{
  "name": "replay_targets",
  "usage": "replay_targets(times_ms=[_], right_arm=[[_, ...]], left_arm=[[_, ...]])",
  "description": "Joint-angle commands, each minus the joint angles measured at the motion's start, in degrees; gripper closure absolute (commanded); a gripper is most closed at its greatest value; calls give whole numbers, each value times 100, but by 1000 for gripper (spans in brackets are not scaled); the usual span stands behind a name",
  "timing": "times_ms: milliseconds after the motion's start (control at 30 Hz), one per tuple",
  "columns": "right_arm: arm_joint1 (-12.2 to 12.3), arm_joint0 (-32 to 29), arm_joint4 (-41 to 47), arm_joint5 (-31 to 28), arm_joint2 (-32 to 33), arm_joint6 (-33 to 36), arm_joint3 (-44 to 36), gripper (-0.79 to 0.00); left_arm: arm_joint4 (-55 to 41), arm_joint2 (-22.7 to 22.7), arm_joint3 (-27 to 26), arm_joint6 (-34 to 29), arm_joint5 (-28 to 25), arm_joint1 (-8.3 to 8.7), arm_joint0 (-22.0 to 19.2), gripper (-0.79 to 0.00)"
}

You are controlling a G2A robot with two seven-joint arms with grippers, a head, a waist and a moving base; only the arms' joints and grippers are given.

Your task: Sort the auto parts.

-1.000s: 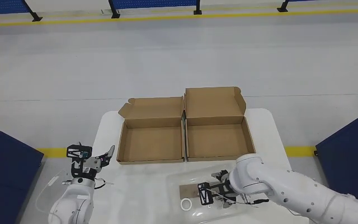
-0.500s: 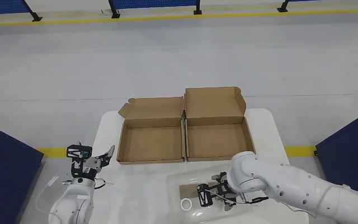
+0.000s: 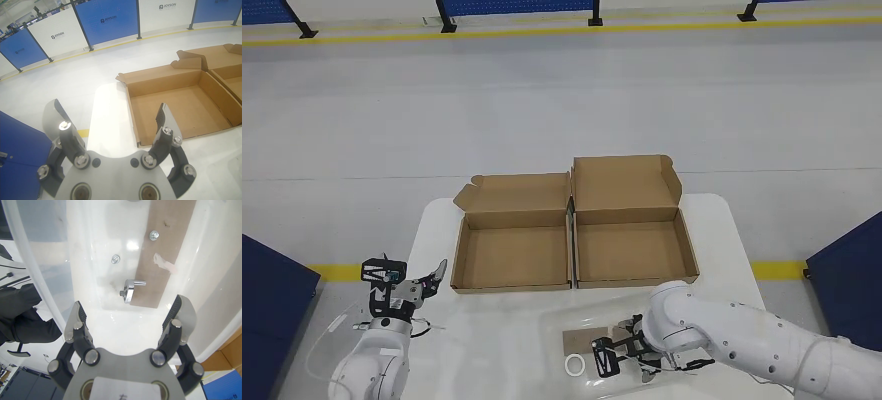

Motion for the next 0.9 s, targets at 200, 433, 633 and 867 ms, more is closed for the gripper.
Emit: replay_targets(times_ms=[200,433,633,867], right_arm=[[-108,-265,-517,-53,0,-51,146,-785],[-114,-316,-600,-13,6,-191,164,-785],[-140,-415,-780,-115,42,-360,269,-616],[-173,-497,-806,-58,97,-238,328,-336]], left_arm=[[0,0,0,0,0,0,0,-785],[0,0,0,0,0,0,0,-785],[0,0,0,0,0,0,0,-785],[0,0,0,0,0,0,0,-785]])
